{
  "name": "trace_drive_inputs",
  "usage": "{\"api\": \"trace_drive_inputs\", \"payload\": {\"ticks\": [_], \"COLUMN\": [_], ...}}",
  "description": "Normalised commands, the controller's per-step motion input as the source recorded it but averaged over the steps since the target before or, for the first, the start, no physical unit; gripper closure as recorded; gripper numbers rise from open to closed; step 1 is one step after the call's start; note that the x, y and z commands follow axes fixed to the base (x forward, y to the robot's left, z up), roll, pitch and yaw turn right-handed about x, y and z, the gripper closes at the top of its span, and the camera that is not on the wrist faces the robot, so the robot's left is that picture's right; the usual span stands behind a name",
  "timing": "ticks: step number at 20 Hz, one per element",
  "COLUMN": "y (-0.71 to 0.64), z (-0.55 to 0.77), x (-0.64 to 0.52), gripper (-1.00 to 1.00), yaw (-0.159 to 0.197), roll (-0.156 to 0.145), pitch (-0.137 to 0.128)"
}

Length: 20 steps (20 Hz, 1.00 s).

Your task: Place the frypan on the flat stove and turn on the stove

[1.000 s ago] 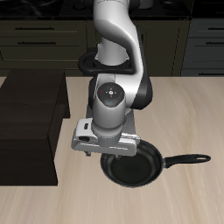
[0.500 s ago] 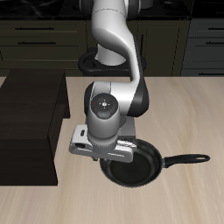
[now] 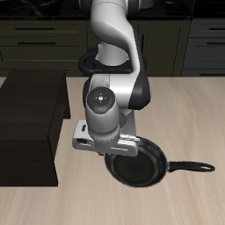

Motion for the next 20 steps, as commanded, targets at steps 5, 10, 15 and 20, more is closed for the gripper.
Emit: {"api": "trace_drive_inputs", "payload": {"ticks": [5, 10, 15, 20], "y": [0.15, 0.13, 0.21, 0.24], "z": [0.24, 0.33, 0.46, 0.40], "x": [-0.11, -0.14, -0.22, -0.29], "gripper": [1.00, 1.00, 1.00, 1.00], "yaw": [0.013, -0.004, -0.008, -0.010], "roll": [0.040, 0.044, 0.052, 0.071], "pitch": [-0.036, -0.053, -0.075, -0.068]}}
